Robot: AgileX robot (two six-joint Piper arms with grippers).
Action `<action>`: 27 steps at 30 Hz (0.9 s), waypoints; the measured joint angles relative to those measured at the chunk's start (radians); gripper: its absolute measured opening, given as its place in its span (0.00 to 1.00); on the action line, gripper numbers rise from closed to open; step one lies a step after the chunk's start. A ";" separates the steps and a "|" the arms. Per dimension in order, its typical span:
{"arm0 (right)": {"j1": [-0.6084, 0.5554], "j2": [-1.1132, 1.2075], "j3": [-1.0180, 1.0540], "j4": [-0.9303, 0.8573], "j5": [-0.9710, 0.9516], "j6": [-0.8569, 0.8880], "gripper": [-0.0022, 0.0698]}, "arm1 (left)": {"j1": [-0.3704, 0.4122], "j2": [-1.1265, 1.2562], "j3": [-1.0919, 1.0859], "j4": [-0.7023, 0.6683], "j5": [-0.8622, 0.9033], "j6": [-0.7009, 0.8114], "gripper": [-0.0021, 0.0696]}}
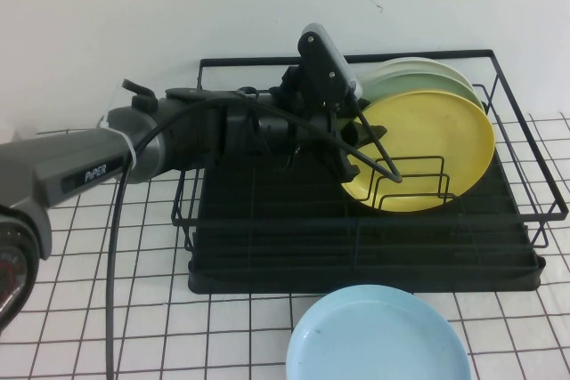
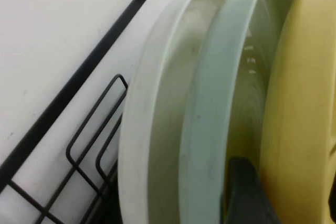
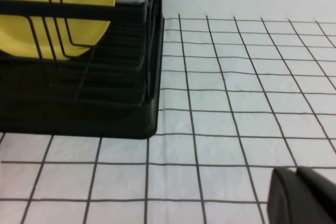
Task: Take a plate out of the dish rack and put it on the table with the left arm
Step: Grasp the plate from the shelf, then place the plate from the table
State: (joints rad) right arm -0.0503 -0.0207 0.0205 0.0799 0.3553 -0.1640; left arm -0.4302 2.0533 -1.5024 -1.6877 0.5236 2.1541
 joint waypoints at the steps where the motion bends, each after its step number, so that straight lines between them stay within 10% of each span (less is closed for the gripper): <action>1: 0.000 0.000 0.000 0.000 0.000 0.000 0.03 | 0.000 0.003 0.000 0.000 0.000 0.002 0.47; 9: 0.000 0.000 0.000 0.000 0.000 0.000 0.03 | 0.000 0.003 -0.001 -0.012 -0.021 0.008 0.12; 27: 0.000 0.000 0.000 0.000 0.000 0.000 0.03 | 0.000 -0.275 0.000 -0.002 -0.026 -0.045 0.12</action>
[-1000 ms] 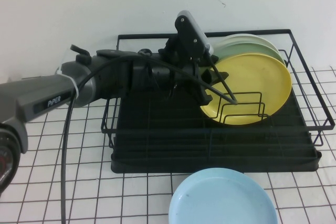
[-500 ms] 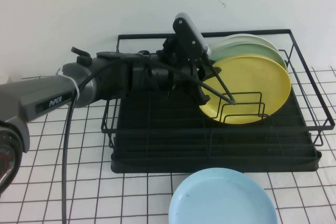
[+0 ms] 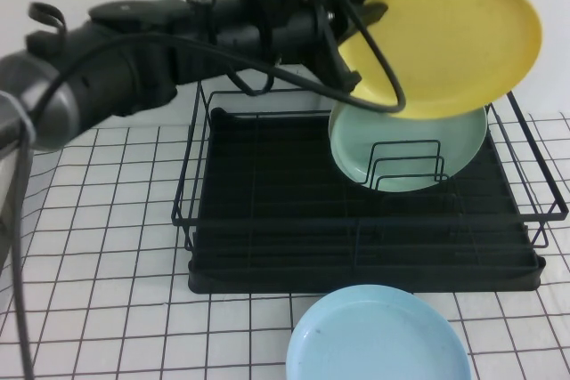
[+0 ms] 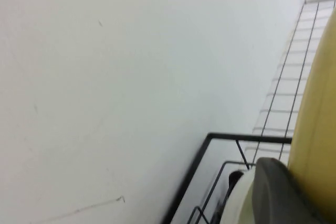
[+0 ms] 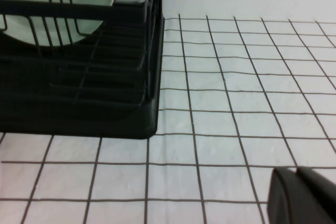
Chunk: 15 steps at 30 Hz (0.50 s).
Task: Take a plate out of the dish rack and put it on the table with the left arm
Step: Place the plate from the table
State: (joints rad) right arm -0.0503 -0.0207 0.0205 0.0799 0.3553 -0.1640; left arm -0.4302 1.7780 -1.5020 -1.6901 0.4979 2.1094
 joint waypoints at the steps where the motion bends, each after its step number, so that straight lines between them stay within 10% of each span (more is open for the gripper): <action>1: 0.000 0.000 0.000 0.000 0.000 0.000 0.03 | 0.000 -0.020 0.000 0.000 0.000 -0.021 0.12; 6: 0.000 0.000 0.000 0.000 0.000 0.000 0.03 | 0.000 -0.127 0.000 0.115 0.000 -0.257 0.12; 15: 0.000 0.000 0.000 0.000 0.000 0.000 0.03 | 0.000 -0.304 0.000 0.723 0.244 -1.084 0.12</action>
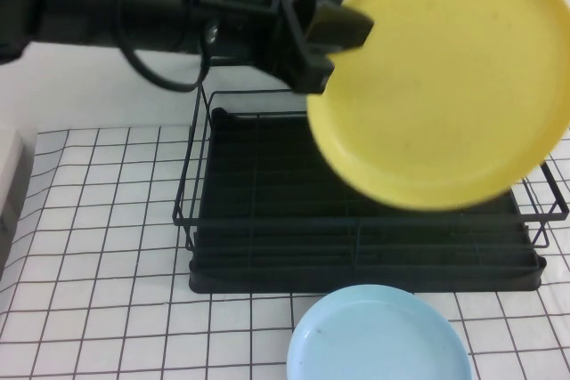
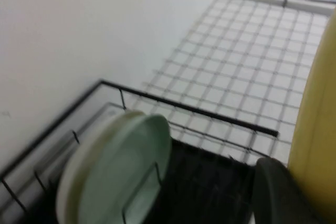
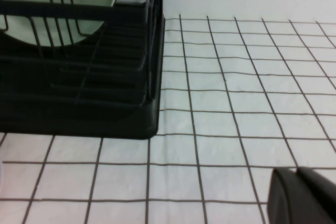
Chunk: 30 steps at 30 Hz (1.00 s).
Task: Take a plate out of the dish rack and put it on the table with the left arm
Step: Place the plate from the table
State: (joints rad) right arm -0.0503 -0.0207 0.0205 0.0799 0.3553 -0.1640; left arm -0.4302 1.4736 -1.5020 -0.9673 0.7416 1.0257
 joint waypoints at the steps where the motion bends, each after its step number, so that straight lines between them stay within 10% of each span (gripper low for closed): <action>1: 0.000 0.000 0.000 0.000 0.000 0.000 0.03 | 0.000 -0.013 0.000 0.043 0.049 -0.057 0.12; 12: 0.000 0.000 0.000 0.000 0.000 0.000 0.03 | 0.000 -0.243 0.282 0.160 0.044 -0.275 0.12; 30: 0.000 0.000 0.000 0.000 0.000 0.000 0.03 | 0.000 -0.319 0.728 -0.086 -0.107 -0.341 0.12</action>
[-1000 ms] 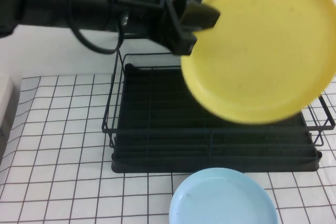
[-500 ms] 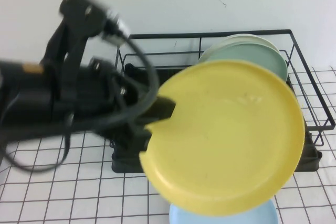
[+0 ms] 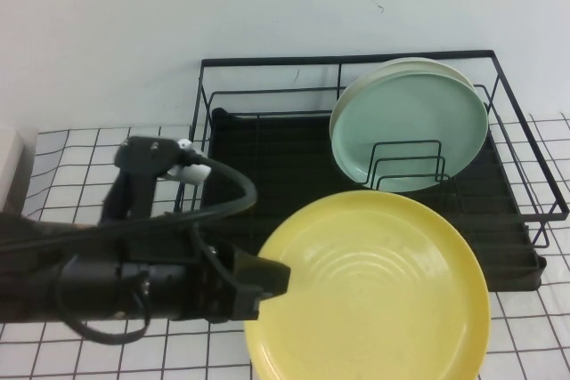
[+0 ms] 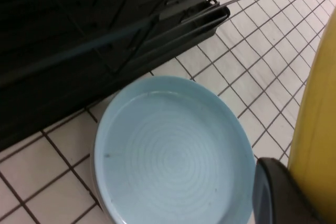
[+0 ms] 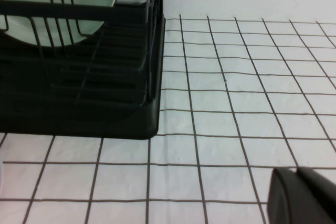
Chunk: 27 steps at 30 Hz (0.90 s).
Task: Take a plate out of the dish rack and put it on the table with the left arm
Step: Place the plate from the table
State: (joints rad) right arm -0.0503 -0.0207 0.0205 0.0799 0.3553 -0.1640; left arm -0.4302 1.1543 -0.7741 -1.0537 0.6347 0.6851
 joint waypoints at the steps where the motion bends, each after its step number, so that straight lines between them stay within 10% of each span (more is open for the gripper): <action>1: 0.000 0.000 0.000 0.000 0.000 0.000 0.03 | 0.000 0.018 0.000 -0.011 0.007 0.000 0.12; 27: 0.000 0.000 0.000 0.000 0.000 0.000 0.03 | -0.094 0.407 0.001 -0.218 -0.153 0.241 0.12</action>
State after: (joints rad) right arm -0.0503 -0.0207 0.0205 0.0799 0.3553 -0.1640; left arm -0.5240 1.5609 -0.7734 -1.2713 0.4815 0.9265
